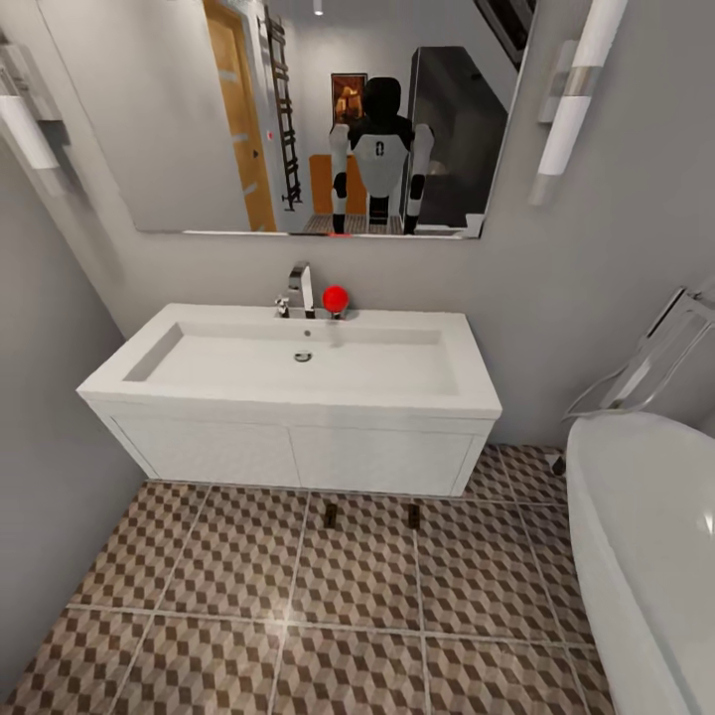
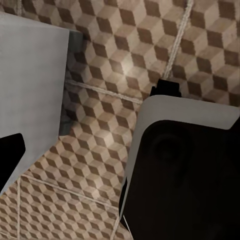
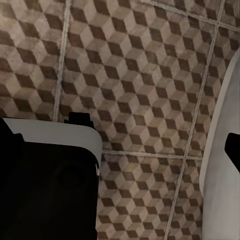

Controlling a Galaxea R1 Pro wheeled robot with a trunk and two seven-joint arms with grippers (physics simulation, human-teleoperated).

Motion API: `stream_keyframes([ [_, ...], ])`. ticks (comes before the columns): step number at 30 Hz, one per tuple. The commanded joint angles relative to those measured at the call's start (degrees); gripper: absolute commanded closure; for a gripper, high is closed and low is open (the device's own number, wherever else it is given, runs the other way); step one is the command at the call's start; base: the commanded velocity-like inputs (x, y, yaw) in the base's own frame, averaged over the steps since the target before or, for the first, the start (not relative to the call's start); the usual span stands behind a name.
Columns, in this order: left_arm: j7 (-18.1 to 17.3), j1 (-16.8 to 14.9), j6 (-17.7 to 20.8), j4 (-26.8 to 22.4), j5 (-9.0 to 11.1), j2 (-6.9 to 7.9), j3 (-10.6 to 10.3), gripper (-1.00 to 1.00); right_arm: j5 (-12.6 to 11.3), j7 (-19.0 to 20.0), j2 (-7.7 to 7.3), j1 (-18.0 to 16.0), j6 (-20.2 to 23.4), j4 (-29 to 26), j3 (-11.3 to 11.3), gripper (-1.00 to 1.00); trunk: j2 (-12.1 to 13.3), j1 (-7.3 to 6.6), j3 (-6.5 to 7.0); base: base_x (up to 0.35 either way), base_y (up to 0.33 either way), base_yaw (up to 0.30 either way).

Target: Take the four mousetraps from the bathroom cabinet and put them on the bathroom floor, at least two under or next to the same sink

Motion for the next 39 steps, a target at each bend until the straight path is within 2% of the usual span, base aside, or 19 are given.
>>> stream_keyframes([
  [1,0.01,0.00,0.00,0.00,0.00,0.00,0.00,-1.00,-0.02,0.00,-0.01,0.00,0.00,-0.02,0.00,-1.00,0.00,0.00,0.09,0.000,0.000,0.024],
  [14,0.01,0.00,-0.02,0.00,0.00,0.01,0.00,-1.00,-0.05,0.00,-0.01,0.00,0.00,-0.09,-0.02,-1.00,0.00,0.00,0.67,0.000,0.000,0.010],
  [39,0.01,0.00,-0.01,0.00,0.00,0.00,0.00,-1.00,-0.18,0.00,0.41,0.00,0.00,-0.01,-0.06,-1.00,0.00,0.00,2.90,0.000,0.000,0.000],
])
